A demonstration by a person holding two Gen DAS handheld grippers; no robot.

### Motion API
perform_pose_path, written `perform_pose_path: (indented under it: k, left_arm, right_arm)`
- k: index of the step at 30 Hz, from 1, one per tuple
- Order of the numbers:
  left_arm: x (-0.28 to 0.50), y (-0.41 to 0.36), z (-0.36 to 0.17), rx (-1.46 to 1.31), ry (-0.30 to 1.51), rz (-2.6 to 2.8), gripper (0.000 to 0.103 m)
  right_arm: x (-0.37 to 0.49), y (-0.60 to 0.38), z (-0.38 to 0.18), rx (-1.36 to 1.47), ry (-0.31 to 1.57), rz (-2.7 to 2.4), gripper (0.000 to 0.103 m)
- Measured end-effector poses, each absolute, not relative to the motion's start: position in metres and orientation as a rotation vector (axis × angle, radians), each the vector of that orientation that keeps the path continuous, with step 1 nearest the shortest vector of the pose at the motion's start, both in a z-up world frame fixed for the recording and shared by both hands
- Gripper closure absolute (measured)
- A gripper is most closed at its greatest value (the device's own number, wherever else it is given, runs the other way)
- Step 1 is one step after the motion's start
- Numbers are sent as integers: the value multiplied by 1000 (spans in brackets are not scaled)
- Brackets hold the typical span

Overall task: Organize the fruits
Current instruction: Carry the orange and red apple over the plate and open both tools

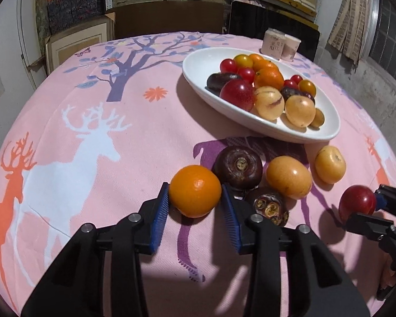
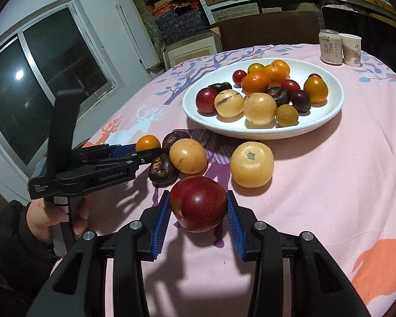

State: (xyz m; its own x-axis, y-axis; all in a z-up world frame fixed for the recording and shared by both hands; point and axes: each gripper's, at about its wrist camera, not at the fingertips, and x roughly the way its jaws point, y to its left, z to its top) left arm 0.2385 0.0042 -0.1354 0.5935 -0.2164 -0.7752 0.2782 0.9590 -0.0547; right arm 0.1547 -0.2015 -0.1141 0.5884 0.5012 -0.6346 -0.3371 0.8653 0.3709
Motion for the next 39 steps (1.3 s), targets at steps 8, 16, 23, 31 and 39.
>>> perform_pose_path:
  k: [8, 16, 23, 31, 39]
  left_arm:
    - [226, 1, -123, 97, 804, -287, 66]
    - [217, 7, -112, 65, 757, -296, 66]
    - [206, 0, -108, 86, 736, -315, 66]
    - [200, -13, -91, 82, 746, -353, 66]
    - [234, -67, -56, 139, 708, -372, 66]
  right_arm:
    - [153, -204, -112, 223, 778, 491, 61]
    - [146, -214, -106, 253, 717, 459, 61]
    - [135, -241, -101, 309, 671, 388, 61]
    - [130, -263, -84, 233, 632, 295, 61]
    - [164, -277, -44, 187, 534, 197, 61]
